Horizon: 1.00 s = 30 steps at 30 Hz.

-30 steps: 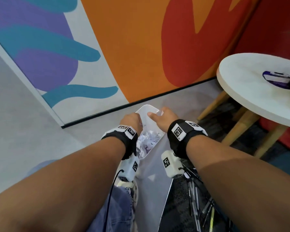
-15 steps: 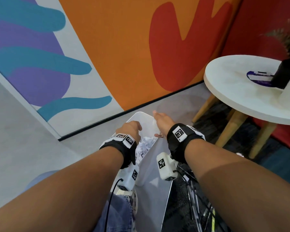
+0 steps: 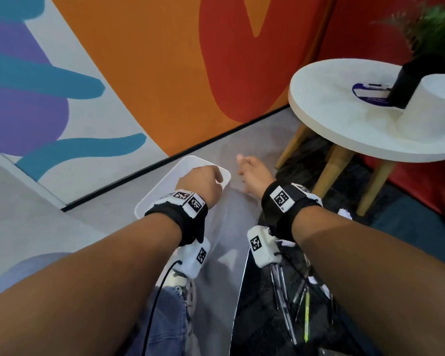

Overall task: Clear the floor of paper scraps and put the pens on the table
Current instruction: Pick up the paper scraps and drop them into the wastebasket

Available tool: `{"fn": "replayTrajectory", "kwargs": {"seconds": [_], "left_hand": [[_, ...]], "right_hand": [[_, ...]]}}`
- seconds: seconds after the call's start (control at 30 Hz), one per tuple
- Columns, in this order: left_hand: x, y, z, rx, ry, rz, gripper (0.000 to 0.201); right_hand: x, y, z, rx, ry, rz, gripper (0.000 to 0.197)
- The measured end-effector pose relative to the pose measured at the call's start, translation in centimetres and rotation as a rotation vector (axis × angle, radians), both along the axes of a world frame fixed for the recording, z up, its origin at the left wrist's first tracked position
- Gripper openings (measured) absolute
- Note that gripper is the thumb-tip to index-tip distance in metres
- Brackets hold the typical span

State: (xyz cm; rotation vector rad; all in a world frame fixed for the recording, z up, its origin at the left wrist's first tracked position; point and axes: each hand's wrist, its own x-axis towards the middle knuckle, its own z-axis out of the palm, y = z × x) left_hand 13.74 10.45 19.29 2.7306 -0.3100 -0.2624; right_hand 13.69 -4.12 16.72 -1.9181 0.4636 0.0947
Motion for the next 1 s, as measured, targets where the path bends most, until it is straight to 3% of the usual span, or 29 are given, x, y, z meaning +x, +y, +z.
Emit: {"fn": "replayTrajectory", "kwargs": {"seconds": [0.17, 0.3, 0.43, 0.53, 0.7, 0.9, 1.0], "left_hand": [[-2.2, -7.1, -2.5, -0.09, 0.097, -0.149, 0.02], [-3.6, -11.7, -8.4, -0.02, 0.269, -0.263, 0.019], [-4.2, -13.3, -14.3, 0.103, 0.39, -0.248, 0.019], [-4.0, -13.3, -18.3, 0.162, 0.473, -0.218, 0.017], [-3.5, -13.3, -23.5, 0.214, 0.518, -0.238, 0.015], [-3.6, -14.2, -28.4, 0.187, 0.45, -0.245, 0.032], [-3.5, -14.4, -29.9, 0.176, 0.493, -0.159, 0.038]], "right_hand": [[-4.7, -9.2, -3.4, -0.092, 0.079, -0.111, 0.037], [-9.9, -15.9, -8.9, -0.076, 0.236, -0.2, 0.031], [-13.9, -19.6, -13.9, -0.153, 0.379, -0.19, 0.023], [-15.1, -20.3, -17.7, -0.157, 0.493, -0.177, 0.01], [-13.2, -18.8, -21.9, -0.21, 0.585, 0.014, 0.011], [-8.2, -16.8, -25.1, -0.457, 0.462, 0.164, 0.041], [-6.2, -16.1, -26.8, -0.525, 0.461, 0.214, 0.04]]}}
